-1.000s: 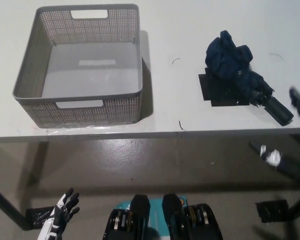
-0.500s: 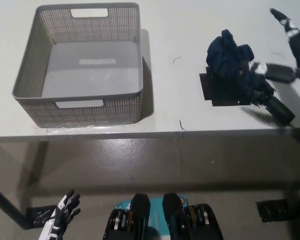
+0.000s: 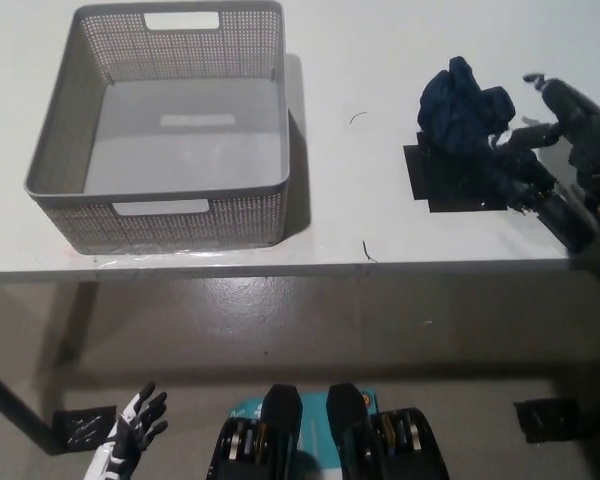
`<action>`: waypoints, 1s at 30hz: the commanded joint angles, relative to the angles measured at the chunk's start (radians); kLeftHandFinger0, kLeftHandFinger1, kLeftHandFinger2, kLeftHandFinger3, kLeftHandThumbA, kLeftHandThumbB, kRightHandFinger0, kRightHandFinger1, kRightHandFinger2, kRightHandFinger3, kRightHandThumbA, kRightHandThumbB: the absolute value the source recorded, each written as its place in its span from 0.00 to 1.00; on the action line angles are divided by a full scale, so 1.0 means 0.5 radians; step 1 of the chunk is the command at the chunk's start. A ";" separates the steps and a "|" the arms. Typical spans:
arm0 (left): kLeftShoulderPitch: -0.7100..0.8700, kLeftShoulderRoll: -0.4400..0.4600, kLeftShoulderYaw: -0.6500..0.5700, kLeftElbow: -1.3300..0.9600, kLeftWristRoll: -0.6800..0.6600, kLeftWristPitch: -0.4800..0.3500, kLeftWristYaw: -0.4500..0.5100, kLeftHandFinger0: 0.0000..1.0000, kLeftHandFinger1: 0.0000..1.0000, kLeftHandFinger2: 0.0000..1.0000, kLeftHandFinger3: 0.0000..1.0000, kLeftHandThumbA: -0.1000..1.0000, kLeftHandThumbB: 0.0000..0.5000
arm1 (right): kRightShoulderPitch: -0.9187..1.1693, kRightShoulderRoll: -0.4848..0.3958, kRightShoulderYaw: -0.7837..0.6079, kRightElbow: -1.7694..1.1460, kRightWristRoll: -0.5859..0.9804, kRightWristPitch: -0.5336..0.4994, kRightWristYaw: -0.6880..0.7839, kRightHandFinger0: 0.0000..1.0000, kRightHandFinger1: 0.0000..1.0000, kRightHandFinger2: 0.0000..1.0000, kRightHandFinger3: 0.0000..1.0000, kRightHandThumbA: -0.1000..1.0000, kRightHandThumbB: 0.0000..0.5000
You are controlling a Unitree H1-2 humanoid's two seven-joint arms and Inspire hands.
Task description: Use the right hand to pick up a umbrella on the right side and place it into a container on the lft side
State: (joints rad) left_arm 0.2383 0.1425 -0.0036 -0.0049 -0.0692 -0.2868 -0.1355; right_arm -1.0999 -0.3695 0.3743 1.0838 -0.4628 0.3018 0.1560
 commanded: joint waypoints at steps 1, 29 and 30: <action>0.042 0.040 -0.024 -0.051 -0.029 -0.121 -0.067 1.00 1.00 1.00 1.00 1.00 0.12 | -0.216 0.023 0.064 0.202 -0.082 0.023 -0.046 1.00 1.00 1.00 1.00 0.91 0.85; -0.039 0.076 -0.056 -0.119 -0.044 -0.025 -0.124 1.00 1.00 1.00 1.00 1.00 0.04 | 0.322 0.453 -0.004 0.582 0.018 -0.420 -0.739 0.03 0.25 0.46 0.55 0.00 0.35; -0.042 0.080 -0.054 -0.120 -0.056 -0.018 -0.129 1.00 1.00 1.00 1.00 1.00 0.04 | 0.336 0.440 -0.035 0.575 0.038 -0.478 -0.804 0.20 0.38 0.54 0.48 0.00 0.36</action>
State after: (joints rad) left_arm 0.2204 0.1608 -0.0354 -0.0328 -0.0808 -0.2950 -0.1845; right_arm -1.0297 -0.2071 0.3867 1.3332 -0.4844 0.1609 -0.1333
